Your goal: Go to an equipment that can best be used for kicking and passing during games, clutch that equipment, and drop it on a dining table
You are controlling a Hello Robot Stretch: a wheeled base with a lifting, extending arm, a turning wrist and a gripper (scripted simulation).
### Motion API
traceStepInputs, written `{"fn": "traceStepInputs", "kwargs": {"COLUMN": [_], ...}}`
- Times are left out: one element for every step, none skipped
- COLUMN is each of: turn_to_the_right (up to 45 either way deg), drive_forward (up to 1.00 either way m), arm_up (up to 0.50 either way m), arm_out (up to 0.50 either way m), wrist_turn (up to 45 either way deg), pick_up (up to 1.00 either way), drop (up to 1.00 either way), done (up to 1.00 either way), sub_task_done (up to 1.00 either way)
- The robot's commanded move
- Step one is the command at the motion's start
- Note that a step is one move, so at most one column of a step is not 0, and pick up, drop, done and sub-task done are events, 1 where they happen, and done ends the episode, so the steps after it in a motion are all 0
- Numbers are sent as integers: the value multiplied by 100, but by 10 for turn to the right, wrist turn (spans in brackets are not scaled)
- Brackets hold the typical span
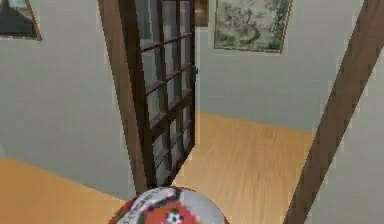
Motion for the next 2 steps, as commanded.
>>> {"fn": "traceStepInputs", "kwargs": {"turn_to_the_right": [0,240], "drive_forward": [75,0], "arm_up": [0,0], "arm_out": [0,0], "wrist_turn": [0,0], "pick_up": [0,0], "drop": [0,0], "done": [0,0], "sub_task_done": [0,0]}}
